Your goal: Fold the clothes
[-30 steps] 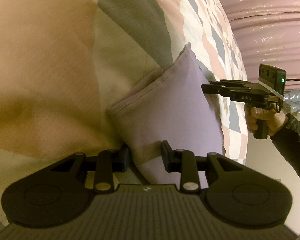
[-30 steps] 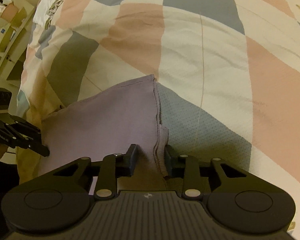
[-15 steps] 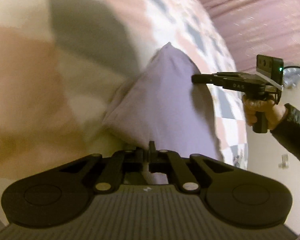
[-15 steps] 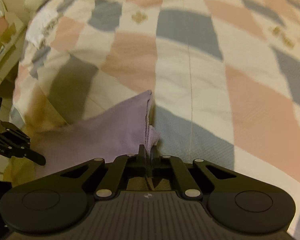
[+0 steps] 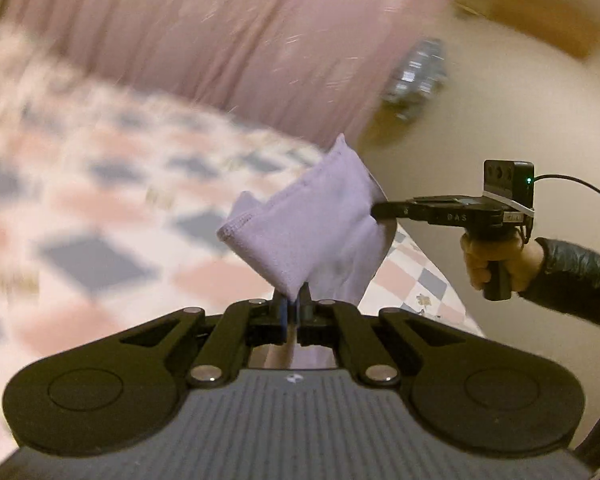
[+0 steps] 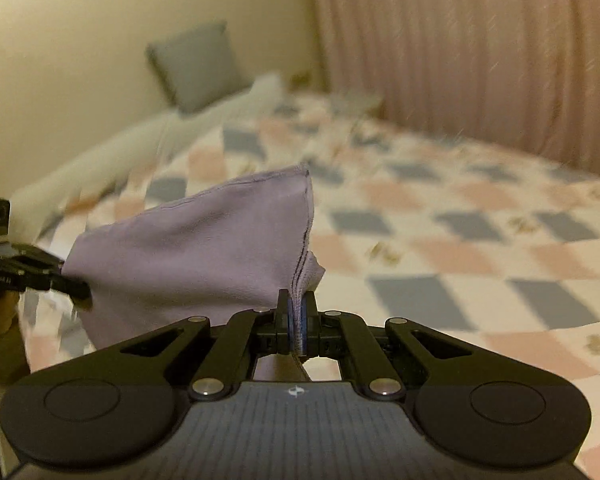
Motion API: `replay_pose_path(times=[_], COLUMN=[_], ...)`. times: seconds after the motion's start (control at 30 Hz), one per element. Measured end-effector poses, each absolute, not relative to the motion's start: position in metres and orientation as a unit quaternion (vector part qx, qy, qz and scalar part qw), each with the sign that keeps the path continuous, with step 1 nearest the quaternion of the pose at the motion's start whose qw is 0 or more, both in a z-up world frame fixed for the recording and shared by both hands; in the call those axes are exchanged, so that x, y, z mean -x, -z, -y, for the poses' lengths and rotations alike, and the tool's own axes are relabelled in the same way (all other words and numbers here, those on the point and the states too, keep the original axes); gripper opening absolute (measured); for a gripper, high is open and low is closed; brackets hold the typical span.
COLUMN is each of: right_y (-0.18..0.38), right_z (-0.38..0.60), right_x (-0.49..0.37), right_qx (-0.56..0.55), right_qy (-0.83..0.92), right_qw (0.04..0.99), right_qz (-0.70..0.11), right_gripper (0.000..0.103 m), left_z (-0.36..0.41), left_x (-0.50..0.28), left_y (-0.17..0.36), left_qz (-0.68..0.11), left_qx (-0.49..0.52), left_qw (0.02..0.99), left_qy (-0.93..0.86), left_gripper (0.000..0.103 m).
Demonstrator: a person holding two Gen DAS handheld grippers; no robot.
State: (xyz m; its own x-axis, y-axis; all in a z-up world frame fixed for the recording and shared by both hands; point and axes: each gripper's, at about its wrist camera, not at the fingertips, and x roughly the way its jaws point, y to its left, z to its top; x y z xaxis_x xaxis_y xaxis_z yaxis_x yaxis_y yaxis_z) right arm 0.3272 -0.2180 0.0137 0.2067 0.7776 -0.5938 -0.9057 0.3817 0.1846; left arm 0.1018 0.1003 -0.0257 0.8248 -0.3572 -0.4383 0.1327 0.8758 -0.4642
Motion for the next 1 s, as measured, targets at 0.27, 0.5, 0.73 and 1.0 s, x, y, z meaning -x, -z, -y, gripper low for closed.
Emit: replay_pose_path(times=[0.27, 0.5, 0.73, 1.0], right_y=[-0.011, 0.065, 0.105, 0.139], right_z=[0.305, 0.379, 0.403, 0.392], right_x=[-0.250, -0.142, -0.100, -0.177], right_qx=[0.046, -0.002, -0.024, -0.025], right_qy=[-0.463, -0.345, -0.314, -0.343], right_qw=[0.831, 0.835, 0.810, 0.802], right_qz=[-0.306, -0.429, -0.495, -0.488], right_gripper=[0.003, 0.003, 0.003, 0.003], left_z=[-0.047, 0.015, 0.050, 0.017], left_x=[-0.091, -0.027, -0.013, -0.098], left_y=[-0.021, 0.066, 0.132, 0.164], left_qz=[-0.257, -0.376, -0.461, -0.457], left_qx=[0.108, 0.146, 0.161, 0.154], left_qw=[0.934, 0.865, 0.806, 0.840], left_qy=[0.222, 0.299, 0.335, 0.250], left_gripper=[0.001, 0.001, 0.001, 0.001])
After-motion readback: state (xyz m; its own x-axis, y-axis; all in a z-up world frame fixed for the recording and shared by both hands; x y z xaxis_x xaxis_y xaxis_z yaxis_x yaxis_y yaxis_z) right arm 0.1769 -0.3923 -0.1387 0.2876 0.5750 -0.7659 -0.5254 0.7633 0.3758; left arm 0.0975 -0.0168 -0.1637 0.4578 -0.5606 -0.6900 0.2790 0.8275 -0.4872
